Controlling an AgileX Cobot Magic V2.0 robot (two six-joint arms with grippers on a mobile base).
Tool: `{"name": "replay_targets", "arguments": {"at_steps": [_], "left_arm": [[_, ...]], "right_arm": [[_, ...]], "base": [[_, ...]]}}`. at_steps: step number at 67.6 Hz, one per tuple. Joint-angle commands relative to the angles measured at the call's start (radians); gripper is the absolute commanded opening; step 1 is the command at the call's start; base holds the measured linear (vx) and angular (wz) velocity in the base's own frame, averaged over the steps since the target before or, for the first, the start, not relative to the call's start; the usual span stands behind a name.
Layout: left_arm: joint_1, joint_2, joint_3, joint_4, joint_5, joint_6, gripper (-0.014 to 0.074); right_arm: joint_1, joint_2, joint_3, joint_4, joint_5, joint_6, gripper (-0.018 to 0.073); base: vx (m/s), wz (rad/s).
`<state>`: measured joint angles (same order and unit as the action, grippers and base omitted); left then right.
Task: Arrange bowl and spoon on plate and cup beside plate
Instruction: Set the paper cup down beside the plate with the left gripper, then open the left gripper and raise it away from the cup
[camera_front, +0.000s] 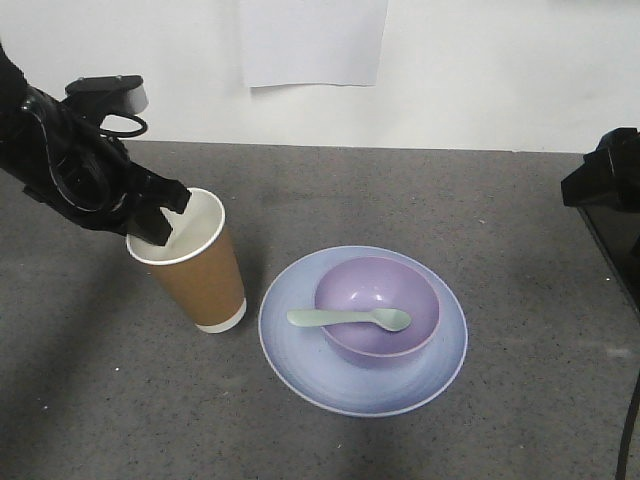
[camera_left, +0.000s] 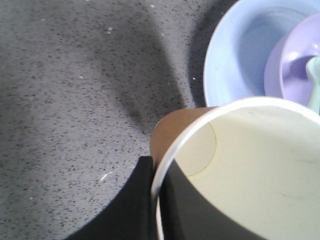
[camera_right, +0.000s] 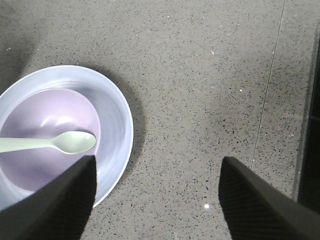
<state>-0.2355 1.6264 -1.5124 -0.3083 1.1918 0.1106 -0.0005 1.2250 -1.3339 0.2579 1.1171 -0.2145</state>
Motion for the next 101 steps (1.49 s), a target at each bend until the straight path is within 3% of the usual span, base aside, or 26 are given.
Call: {"name": "replay_targets", "arguments": {"at_steps": [1, 18, 40, 51, 76, 86, 101], "left_arm": [[-0.030, -0.011, -0.023, 0.013, -0.039, -0.025, -0.0008], [-0.077, 0.038, -0.024, 0.041, -0.052, -0.043, -0.0006], [-0.077, 0.053, -0.024, 0.043, -0.045, -0.048, 0.0029], [-0.077, 0.053, -0.024, 0.043, -0.044, -0.048, 0.0125], [-0.077, 0.053, -0.025, 0.043, -0.040, -0.048, 0.0437], [-0.077, 0.046, -0.027, 0.043, -0.044, -0.048, 0.0498], [-0.077, 0.013, -0.028, 0.044, -0.048, -0.048, 0.0508]], "right_arm": [[-0.007, -0.020, -0.023, 0.013, -0.052, -0.009, 0.0496], [-0.007, -0.020, -0.023, 0.013, -0.051, -0.009, 0.0496], [-0.007, -0.020, -0.023, 0.013, -0.049, -0.009, 0.0496], [-0.007, -0.020, -0.023, 0.013, -0.049, -0.009, 0.0496], [-0.007, -0.020, -0.023, 0.013, -0.047, -0.009, 0.0496], [-0.007, -0.020, -0.023, 0.013, -0.047, -0.009, 0.0496], [-0.007, -0.020, -0.023, 0.013, -0.048, -0.009, 0.0496]], "base": [[0.00, 0.00], [0.00, 0.00], [0.00, 0.00], [0.00, 0.00], [0.00, 0.00], [0.00, 0.00], [0.00, 0.00]]}}
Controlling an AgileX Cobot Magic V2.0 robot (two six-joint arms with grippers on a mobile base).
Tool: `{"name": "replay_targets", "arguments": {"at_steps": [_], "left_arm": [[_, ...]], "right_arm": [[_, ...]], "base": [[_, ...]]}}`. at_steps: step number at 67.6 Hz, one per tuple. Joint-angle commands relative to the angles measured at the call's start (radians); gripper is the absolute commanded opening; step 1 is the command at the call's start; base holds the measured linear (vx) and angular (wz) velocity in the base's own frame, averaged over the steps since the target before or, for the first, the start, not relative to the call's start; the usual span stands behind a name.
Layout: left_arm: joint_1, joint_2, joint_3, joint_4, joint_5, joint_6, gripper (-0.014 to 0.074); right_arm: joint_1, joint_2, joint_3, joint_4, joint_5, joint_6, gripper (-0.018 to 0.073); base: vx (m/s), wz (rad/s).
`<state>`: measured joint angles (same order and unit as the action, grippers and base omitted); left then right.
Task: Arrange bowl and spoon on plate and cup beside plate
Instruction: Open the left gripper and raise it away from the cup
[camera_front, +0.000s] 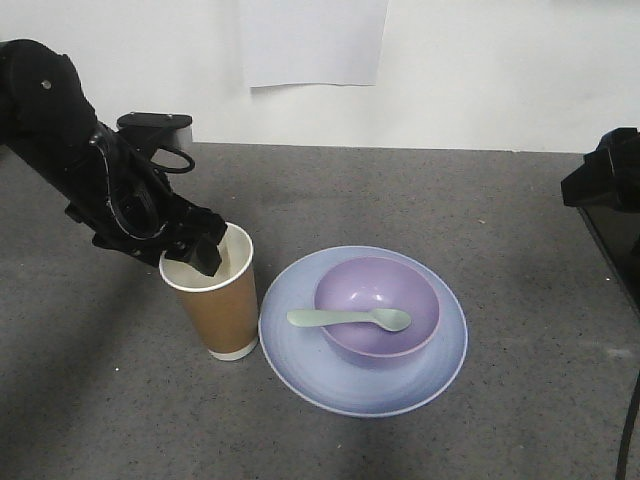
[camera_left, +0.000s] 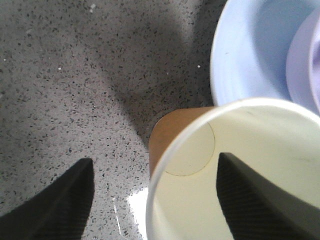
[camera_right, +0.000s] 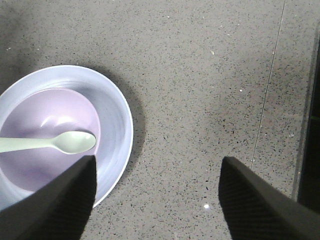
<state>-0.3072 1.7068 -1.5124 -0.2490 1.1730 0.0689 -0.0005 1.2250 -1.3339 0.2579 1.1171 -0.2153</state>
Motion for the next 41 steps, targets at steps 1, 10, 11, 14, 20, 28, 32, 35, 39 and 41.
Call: {"name": "replay_targets", "arguments": {"at_steps": [1, 10, 11, 14, 20, 28, 32, 35, 39, 41], "left_arm": [[-0.006, -0.069, -0.028, -0.015, -0.030, -0.006, 0.0508], [-0.006, -0.104, -0.029, 0.025, -0.038, -0.010, 0.0508], [-0.006, -0.109, -0.029, 0.029, -0.039, -0.011, 0.0508], [-0.006, -0.123, -0.029, 0.042, -0.042, -0.020, 0.0508], [-0.006, -0.159, -0.029, 0.070, -0.049, -0.040, 0.0508], [-0.006, -0.225, -0.028, 0.135, -0.068, -0.069, 0.0507], [-0.006, -0.261, -0.028, 0.184, -0.078, -0.105, 0.0507], [-0.006, -0.281, -0.027, 0.221, -0.084, -0.132, 0.0507], [-0.006, -0.316, -0.024, 0.270, -0.091, -0.166, 0.0507], [-0.006, -0.331, -0.020, 0.290, -0.093, -0.183, 0.0507]], "right_arm": [[-0.007, -0.020, -0.023, 0.013, -0.048, -0.009, 0.0496], [-0.007, -0.020, -0.023, 0.013, -0.048, -0.009, 0.0496], [-0.007, -0.020, -0.023, 0.013, -0.048, -0.009, 0.0496], [-0.007, -0.020, -0.023, 0.013, -0.048, -0.009, 0.0496], [-0.007, -0.020, -0.023, 0.013, -0.048, -0.009, 0.0496], [-0.007, -0.020, -0.023, 0.013, -0.046, -0.009, 0.0496], [-0.007, -0.020, -0.023, 0.013, -0.044, -0.009, 0.0496], [-0.007, -0.020, -0.023, 0.013, -0.044, -0.009, 0.0496], [-0.007, -0.020, -0.023, 0.013, -0.044, -0.009, 0.0496], [-0.007, -0.020, -0.023, 0.013, -0.047, -0.009, 0.0496]], "base": [[0.00, 0.00], [0.00, 0.00], [0.00, 0.00], [0.00, 0.00], [0.00, 0.00], [0.00, 0.00], [0.00, 0.00], [0.00, 0.00], [0.00, 0.00], [0.00, 0.00]]}}
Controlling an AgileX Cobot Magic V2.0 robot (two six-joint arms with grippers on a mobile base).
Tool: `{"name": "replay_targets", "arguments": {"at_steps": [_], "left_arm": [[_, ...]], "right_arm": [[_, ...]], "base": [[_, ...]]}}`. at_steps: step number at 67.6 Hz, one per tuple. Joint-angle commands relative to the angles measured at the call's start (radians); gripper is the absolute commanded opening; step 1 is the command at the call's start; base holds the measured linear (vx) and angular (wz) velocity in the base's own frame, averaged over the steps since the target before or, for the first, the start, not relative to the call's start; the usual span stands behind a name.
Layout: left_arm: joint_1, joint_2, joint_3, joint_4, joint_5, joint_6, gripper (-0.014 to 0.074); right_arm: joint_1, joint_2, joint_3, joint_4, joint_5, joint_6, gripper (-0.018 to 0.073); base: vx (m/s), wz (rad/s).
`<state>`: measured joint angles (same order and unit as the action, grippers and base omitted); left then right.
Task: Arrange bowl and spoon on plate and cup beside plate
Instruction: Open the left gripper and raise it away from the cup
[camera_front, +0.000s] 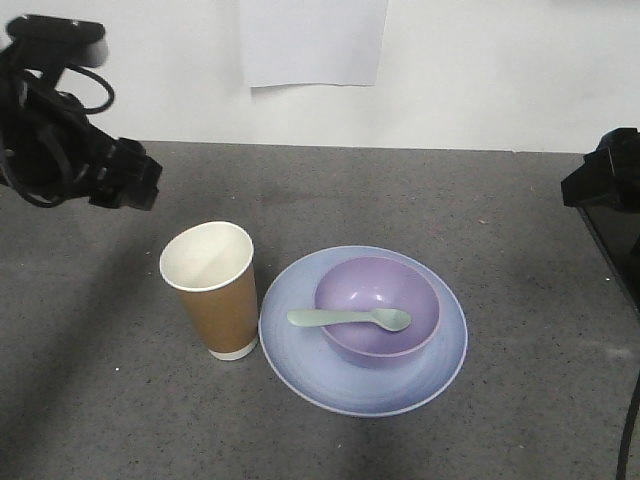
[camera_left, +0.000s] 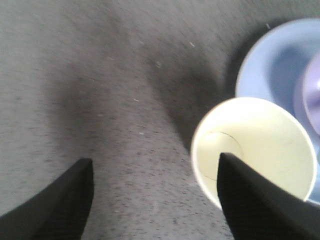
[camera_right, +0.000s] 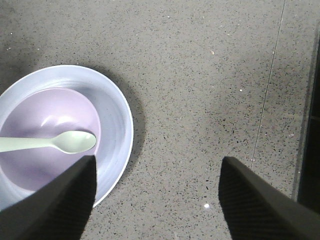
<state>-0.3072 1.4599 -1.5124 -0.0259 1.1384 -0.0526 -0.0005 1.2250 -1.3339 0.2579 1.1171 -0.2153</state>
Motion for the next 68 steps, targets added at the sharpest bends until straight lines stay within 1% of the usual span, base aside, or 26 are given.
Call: {"name": "replay_targets", "arguments": {"at_steps": [1, 6, 18, 25, 30, 39, 44, 48, 59, 64, 68], "left_arm": [[-0.006, -0.092, -0.016, 0.080, -0.058, -0.069, 0.0507], [-0.006, -0.132, 0.009, 0.118, -0.077, -0.095, 0.0507], [-0.006, -0.241, 0.123, 0.154, -0.145, -0.145, 0.0507], [-0.006, -0.315, 0.202, 0.184, -0.198, -0.181, 0.0507], [-0.006, -0.365, 0.262, 0.221, -0.243, -0.226, 0.0507], [-0.006, -0.453, 0.356, 0.279, -0.313, -0.281, 0.0507], [-0.006, -0.505, 0.421, 0.304, -0.355, -0.307, 0.0505], [-0.006, -0.543, 0.469, 0.310, -0.389, -0.318, 0.0502], [-0.006, -0.649, 0.595, 0.310, -0.488, -0.330, 0.0459], [-0.006, -0.691, 0.637, 0.309, -0.515, -0.330, 0.0419], [-0.006, -0.722, 0.666, 0.309, -0.529, -0.330, 0.0366]], "right_arm": [[-0.007, -0.020, -0.023, 0.013, -0.047, -0.009, 0.0496], [-0.007, -0.021, -0.023, 0.013, -0.049, -0.005, 0.0496], [-0.007, -0.026, -0.010, 0.013, -0.059, -0.006, 0.0496], [-0.007, -0.054, 0.054, 0.012, -0.112, -0.013, 0.0496], [-0.007, -0.091, 0.119, 0.003, -0.168, -0.018, 0.0496], [-0.007, -0.168, 0.223, -0.023, -0.256, -0.020, 0.0496], [-0.007, -0.214, 0.280, -0.030, -0.295, -0.020, 0.0496], [-0.007, -0.251, 0.320, -0.033, -0.316, -0.020, 0.0496], [-0.007, -0.355, 0.429, -0.041, -0.369, -0.020, 0.0492], [-0.007, -0.395, 0.469, -0.046, -0.399, -0.020, 0.0475], [-0.007, -0.428, 0.494, -0.052, -0.424, -0.020, 0.0446]], "base": [[0.00, 0.00], [0.00, 0.00], [0.00, 0.00], [0.00, 0.00], [0.00, 0.00], [0.00, 0.00], [0.00, 0.00], [0.00, 0.00], [0.00, 0.00], [0.00, 0.00], [0.00, 0.00]]}}
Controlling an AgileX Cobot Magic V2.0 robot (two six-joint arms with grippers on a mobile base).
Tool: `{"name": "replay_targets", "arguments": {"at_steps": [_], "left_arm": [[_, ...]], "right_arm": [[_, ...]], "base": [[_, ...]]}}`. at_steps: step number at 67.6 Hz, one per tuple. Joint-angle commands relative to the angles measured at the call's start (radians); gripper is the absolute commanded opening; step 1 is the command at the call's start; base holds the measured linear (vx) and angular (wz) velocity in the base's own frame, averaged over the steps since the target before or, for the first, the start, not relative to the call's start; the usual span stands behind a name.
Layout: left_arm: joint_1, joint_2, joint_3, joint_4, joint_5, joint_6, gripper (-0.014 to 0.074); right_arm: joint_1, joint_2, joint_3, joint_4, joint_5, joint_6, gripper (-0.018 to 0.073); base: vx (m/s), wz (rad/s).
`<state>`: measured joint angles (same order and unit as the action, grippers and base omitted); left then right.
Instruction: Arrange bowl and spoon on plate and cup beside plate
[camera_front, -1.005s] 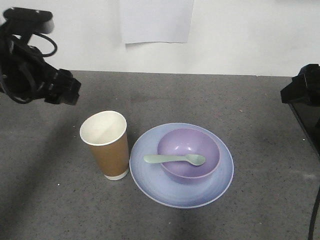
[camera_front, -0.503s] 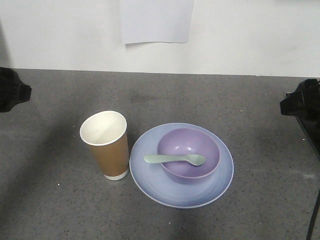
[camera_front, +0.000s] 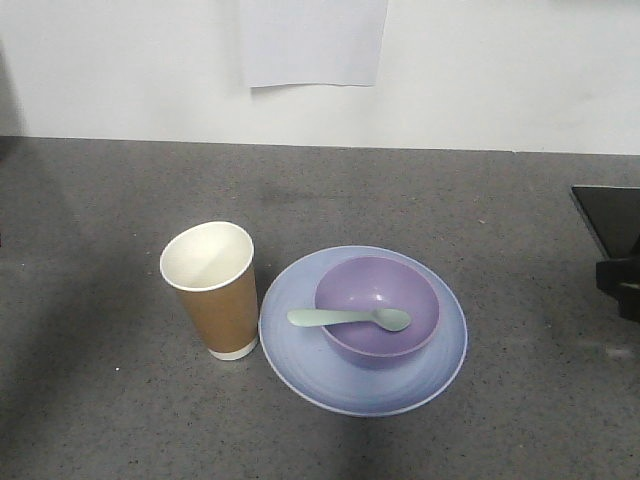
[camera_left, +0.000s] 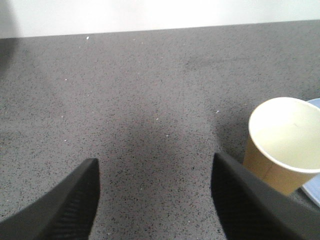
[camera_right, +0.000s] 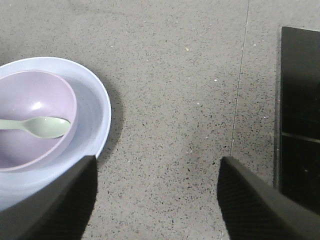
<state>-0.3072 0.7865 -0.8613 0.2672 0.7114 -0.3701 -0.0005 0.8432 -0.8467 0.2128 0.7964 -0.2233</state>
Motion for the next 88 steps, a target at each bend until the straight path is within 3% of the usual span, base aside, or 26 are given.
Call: {"name": "replay_targets", "arguments": {"at_steps": [1, 9, 18, 26, 88], "left_arm": [[-0.006, -0.056, 0.021, 0.016, -0.104, -0.012, 0.0352], [-0.006, -0.106, 0.053, 0.017, -0.119, -0.012, 0.0201], [-0.006, -0.125, 0.054, 0.017, -0.117, -0.012, -0.0003], [-0.006, -0.127, 0.054, 0.017, -0.116, -0.011, -0.0008], [-0.006, -0.127, 0.054, 0.014, -0.116, -0.012, -0.0008]], "right_arm": [[-0.007, -0.053, 0.012, -0.008, -0.110, -0.012, 0.0438], [-0.007, -0.095, 0.040, -0.024, -0.149, -0.012, 0.0333], [-0.007, -0.110, 0.039, -0.034, -0.152, -0.012, 0.0154], [-0.007, -0.109, 0.039, -0.041, -0.153, -0.012, -0.0015], [-0.007, -0.109, 0.039, -0.025, -0.146, 0.002, -0.0011]], "base": [[0.00, 0.00], [0.00, 0.00], [0.00, 0.00], [0.00, 0.00], [0.00, 0.00]]}}
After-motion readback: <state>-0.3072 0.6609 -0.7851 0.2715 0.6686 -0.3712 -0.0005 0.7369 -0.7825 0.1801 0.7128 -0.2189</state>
